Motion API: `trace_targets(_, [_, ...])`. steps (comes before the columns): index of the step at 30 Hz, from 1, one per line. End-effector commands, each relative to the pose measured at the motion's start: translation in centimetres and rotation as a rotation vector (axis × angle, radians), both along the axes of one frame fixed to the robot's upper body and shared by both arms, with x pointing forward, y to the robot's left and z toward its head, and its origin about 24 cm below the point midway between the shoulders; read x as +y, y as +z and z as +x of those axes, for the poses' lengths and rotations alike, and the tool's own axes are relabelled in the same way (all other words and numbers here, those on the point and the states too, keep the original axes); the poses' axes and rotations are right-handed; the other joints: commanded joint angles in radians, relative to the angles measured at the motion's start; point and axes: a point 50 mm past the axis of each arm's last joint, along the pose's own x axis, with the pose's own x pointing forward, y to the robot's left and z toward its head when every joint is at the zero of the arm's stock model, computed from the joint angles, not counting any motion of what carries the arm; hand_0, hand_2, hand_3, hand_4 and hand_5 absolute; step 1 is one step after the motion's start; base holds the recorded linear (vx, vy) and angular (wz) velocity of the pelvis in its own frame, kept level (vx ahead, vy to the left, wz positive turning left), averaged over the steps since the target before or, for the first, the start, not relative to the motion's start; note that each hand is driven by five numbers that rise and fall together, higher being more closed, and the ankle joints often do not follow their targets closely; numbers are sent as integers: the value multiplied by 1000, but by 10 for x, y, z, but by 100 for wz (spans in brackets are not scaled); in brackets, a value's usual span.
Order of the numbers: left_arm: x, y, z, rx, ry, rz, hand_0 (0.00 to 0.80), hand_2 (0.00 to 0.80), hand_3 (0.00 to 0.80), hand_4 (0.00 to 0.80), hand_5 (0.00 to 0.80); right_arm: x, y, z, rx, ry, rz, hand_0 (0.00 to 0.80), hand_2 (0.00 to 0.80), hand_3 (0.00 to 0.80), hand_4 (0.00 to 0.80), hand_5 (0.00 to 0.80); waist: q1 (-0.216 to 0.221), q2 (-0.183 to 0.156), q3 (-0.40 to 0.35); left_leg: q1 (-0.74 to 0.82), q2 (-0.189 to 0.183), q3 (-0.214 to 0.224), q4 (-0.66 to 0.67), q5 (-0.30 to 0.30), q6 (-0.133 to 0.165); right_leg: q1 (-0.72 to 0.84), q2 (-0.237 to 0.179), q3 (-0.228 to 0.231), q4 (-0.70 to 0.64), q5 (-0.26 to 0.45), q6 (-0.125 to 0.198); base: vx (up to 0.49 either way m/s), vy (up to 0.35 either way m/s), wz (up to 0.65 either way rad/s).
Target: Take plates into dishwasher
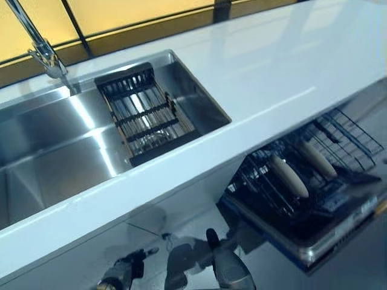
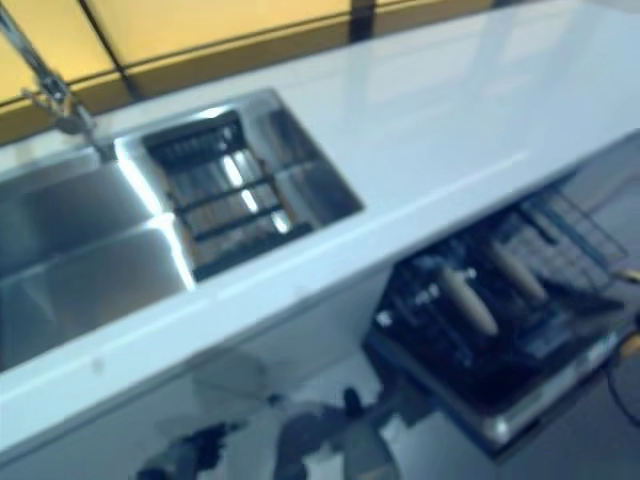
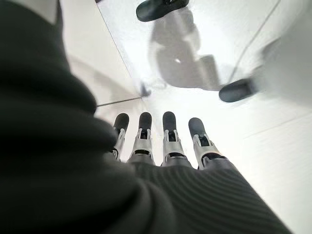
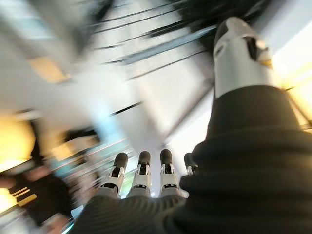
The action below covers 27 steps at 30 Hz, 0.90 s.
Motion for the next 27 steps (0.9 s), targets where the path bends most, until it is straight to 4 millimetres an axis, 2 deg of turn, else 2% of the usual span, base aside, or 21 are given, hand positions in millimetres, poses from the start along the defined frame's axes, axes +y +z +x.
trace_targets(1, [27, -10, -48, 168, 84, 63, 0, 0, 0, 0, 0, 0, 35, 18, -117, 7, -70, 0, 0, 0, 0, 0, 83, -50, -18, 138, -31, -19, -8, -87, 113, -118, 49, 53, 36, 67, 12, -282, 41, 15])
trace_targets(2, [33, -9, -53, 177, 124, 59, 0, 0, 0, 0, 0, -1, 37, 19, -118, 4, -80, 0, 0, 0, 0, 0, 94, -52, -22, 140, -39, -23, 2, -98, 120, -105, 45, 49, 17, 75, 14, -255, 36, 7])
trace_targets(4, [38, -10, -63, 198, 155, 51, 0, 0, 0, 0, 0, -2, 39, 19, -120, 5, -92, 0, 0, 0, 0, 0, 104, -45, -40, 152, -39, -20, 10, -103, 113, -96, 39, 27, 0, 79, 11, -276, 38, 2])
trace_targets(7, [38, -13, -73, 212, 187, 48, 0, 0, 0, 0, 0, -3, 38, 18, -134, -27, -82, 0, 0, 0, 0, 0, 123, -45, -63, 158, -40, -15, 55, -127, 115, -68, 22, 11, -10, 73, 8, -223, 32, 5])
trace_targets(10, [38, -12, -70, 184, 206, 36, 0, 0, 0, 0, 0, -1, 32, 20, -112, -47, -61, 0, 0, 0, 0, 0, 129, -53, -77, 172, -47, -8, 88, -149, 123, -54, 3, 14, -10, 90, 22, -161, 50, 11])
trace_targets(15, [41, -9, -62, 142, 110, 56, 0, 0, 0, 0, 0, -11, 9, 0, -9, -125, -64, 0, 0, 0, 0, 0, 110, -66, -80, 195, -48, 16, 148, -181, 134, -26, -29, 46, -72, 132, 45, -61, 83, 11])
trace_targets(16, [42, -7, -57, 137, 84, 70, 0, 0, 0, 0, 0, -11, -13, -12, 37, -151, -44, 0, 0, 0, 0, 0, 107, -72, -69, 190, -56, 18, 160, -181, 133, -17, -40, 30, -104, 146, 52, -120, 74, 21])
trace_targets(17, [43, -6, -56, 138, 75, 74, 0, 0, 0, 0, 0, -10, -20, -16, 53, -156, -34, 0, 0, 0, 0, 0, 108, -72, -65, 188, -60, 18, 159, -175, 131, -15, -41, 17, -117, 148, 55, -223, 71, 34])
trace_targets(18, [47, -5, -57, 150, 57, 85, 0, 0, 0, 0, 0, -10, -31, -25, 82, -161, -13, 0, 0, 0, 0, 0, 116, -74, -56, 175, -69, 25, 156, -158, 132, -10, -37, -17, -131, 141, 57, -268, 18, 30])
trace_targets(19, [50, -5, -60, 157, 49, 101, 0, 0, 0, 0, 0, -10, -35, -29, 92, -167, -4, 0, 0, 0, 0, 0, 128, -70, -46, 168, -71, 36, 150, -138, 125, -12, -37, -59, -128, 140, 52, -386, 0, 22])
trace_targets(20, [54, -5, -67, 170, 58, 116, 0, 0, 0, 0, 0, -9, -38, -29, 104, -160, 1, 0, 0, 0, 0, 0, 146, -67, -41, 165, -79, 62, 124, -116, 124, 9, -43, -123, -107, 139, 48, -403, -3, -7])
trace_targets(21, [58, -5, -73, 183, 71, 121, 0, 0, 0, 0, 0, -9, -39, -29, 108, -153, 10, 0, 0, 0, 0, 0, 159, -58, -39, 160, -78, 74, 102, -102, 128, 16, -43, -123, -35, 138, 42, -476, 10, -46])
trace_targets(22, [64, -4, -79, 199, 83, 128, 0, 0, 0, 0, 0, -9, -40, -29, 114, -151, 18, 0, 0, 0, 0, 0, 167, -54, -44, 144, -86, 76, 66, -66, 133, 11, -51, -99, 60, 145, 35, -510, 38, -80])
trace_targets(23, [68, -4, -86, 221, 107, 129, 0, 0, 0, 0, 0, -8, -43, -29, 126, -145, 28, 0, 0, 0, 0, 0, 174, -29, -46, 132, -73, 77, 29, -30, 133, 7, -42, -78, 160, 123, 25, -579, 19, -87])
trace_targets(25, [74, -3, -96, 255, 142, 125, 0, 0, 0, 0, 0, -1, -59, -31, 122, -140, 67, 0, 0, 0, 0, 0, 198, 5, -64, 88, -48, 65, -14, 36, 133, 63, -29, -60, 223, 28, -1, -520, -46, -32])
trace_targets(27, [75, -4, -104, 278, 165, 131, 0, 0, 0, 0, 0, 3, -73, -36, 122, -157, 106, 0, 0, 0, 0, 0, 226, 15, -88, 45, -34, 37, -19, 56, 142, 136, -26, -32, 256, -36, -14, -429, -169, 4])
